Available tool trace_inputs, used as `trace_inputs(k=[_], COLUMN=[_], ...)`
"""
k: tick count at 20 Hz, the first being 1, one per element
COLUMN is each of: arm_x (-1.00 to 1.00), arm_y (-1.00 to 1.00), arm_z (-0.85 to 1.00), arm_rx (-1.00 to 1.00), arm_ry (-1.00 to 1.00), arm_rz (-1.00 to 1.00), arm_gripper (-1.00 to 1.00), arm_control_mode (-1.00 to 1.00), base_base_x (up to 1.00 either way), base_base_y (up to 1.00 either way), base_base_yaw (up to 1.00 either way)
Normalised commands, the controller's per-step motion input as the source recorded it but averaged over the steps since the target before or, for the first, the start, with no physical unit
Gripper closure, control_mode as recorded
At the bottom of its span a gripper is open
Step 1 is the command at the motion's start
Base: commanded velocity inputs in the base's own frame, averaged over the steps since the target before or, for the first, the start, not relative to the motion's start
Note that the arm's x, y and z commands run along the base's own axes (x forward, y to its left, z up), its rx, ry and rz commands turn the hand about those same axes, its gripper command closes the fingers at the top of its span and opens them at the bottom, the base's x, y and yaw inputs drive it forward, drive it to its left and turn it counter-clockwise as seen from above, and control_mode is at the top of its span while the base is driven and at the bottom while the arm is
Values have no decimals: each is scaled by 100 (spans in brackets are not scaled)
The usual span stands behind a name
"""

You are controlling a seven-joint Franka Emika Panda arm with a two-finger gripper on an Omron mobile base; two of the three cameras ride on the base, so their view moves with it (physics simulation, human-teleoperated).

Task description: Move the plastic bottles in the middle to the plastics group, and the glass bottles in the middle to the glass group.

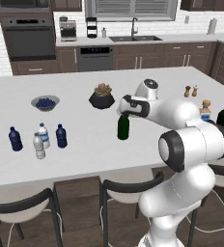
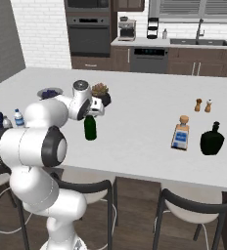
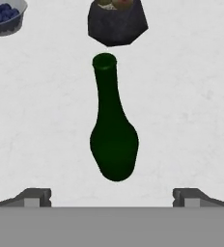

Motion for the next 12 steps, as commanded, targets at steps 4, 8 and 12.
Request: trace_inputs(k=[4, 8, 12], arm_x=[2, 35, 29], arm_y=[12, 3, 0], arm_z=[-28, -9, 0], arm_rx=[-4, 0, 0], arm_ry=[0, 0, 0], arm_rz=[-5, -4, -4], arm_gripper=[-100, -100, -100], arm_control_mode=[-100, -100, -100], base_base_x=[0, 0, 0], base_base_y=[0, 0, 0], base_base_yaw=[0, 0, 0])
